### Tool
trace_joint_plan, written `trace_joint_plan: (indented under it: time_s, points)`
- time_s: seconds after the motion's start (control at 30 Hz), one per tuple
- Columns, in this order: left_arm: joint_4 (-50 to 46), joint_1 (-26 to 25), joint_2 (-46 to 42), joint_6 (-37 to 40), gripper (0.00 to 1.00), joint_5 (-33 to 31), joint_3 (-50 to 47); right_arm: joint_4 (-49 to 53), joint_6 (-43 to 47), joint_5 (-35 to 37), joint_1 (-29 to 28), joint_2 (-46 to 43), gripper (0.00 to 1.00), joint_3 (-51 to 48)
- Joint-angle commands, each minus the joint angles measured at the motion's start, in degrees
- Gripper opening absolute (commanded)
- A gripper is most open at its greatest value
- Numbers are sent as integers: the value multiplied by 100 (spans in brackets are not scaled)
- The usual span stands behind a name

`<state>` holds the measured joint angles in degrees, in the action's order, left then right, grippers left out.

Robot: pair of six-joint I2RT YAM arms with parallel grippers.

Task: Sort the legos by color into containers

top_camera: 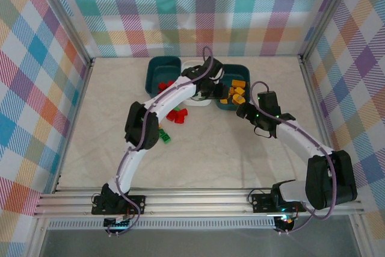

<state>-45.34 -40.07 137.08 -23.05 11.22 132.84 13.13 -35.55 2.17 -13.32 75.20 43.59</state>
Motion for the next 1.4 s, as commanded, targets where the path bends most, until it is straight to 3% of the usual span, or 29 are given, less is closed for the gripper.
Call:
trace_joint_plan:
  time_s: [0.0, 0.47, 0.6, 0.73, 0.87, 0.97, 1.07, 1.2, 1.37]
  points:
    - [-622, -62, 624, 160, 37, 273, 1299, 109, -58, -122, 116, -43, 84, -35]
    - [-65, -36, 1291, -275, 54, 264, 1680, 205, -13, -147, 251, -326, 85, -1]
    - [-57, -43, 1318, -328, 70, 380, 1867, 272, 24, -140, 251, -399, 85, 63]
    - [30, -51, 837, -323, 76, 694, 1926, 262, 23, -139, 248, -452, 85, 55]
    - [-109, -97, 44, -64, 76, 420, 1612, 174, -13, -290, 236, -440, 84, 44]
    - [-71, -75, -832, 177, 77, -171, 377, 136, 0, -362, 171, -460, 83, 44]
    - [527, 36, -1990, 263, 77, -687, -1554, 113, 39, -350, 23, -432, 84, 65]
    - [1118, 460, -3279, -15, 78, -1285, -3726, 51, 109, -315, -322, -181, 83, 238]
    - [738, 1087, -3654, -197, 73, -1999, -5132, -93, 87, -336, -612, 363, 83, 527]
